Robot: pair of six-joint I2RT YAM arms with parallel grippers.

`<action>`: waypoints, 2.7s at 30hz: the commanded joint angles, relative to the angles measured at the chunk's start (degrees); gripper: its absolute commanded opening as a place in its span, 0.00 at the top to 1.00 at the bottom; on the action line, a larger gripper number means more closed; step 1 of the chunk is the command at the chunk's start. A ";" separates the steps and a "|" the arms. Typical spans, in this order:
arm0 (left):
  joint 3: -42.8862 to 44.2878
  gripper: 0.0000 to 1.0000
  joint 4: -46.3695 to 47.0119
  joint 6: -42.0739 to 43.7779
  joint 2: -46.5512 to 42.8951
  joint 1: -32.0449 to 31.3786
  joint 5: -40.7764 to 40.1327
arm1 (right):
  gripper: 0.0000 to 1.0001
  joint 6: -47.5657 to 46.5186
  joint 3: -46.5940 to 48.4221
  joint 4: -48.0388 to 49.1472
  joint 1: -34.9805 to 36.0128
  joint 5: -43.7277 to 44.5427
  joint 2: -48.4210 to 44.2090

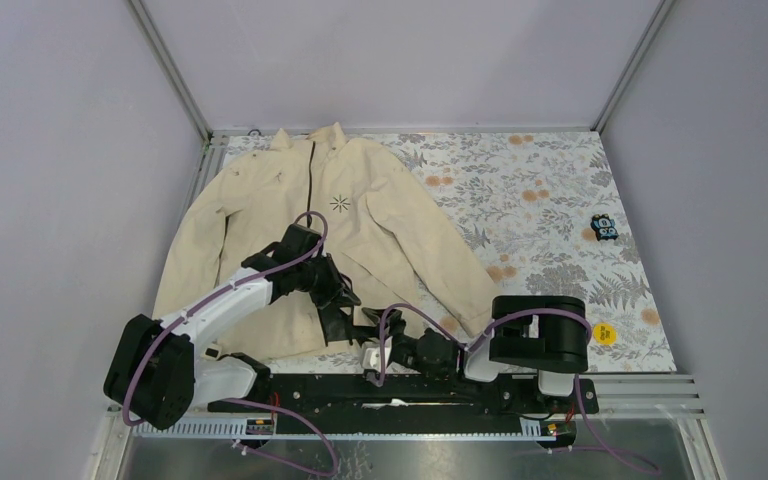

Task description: Zip up the jacket

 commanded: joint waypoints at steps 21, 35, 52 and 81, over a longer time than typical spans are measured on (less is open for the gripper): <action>0.21 1.00 2.04 2.25 -2.76 -0.24 2.28 | 0.49 -0.62 3.73 11.70 -0.76 -0.51 2.19; -1.01 1.00 5.06 3.51 -6.88 -0.24 -1.20 | 0.18 65.51 6.32 -34.61 -0.79 13.79 -24.67; -2.25 1.00 0.09 -16.47 -11.13 -0.25 -2.32 | 0.41 86.37 15.99 -55.73 -11.63 -6.01 -26.95; -2.01 1.00 -0.46 -13.40 -13.38 -0.24 -2.85 | 0.79 85.62 12.34 -38.58 -12.74 -8.22 -21.82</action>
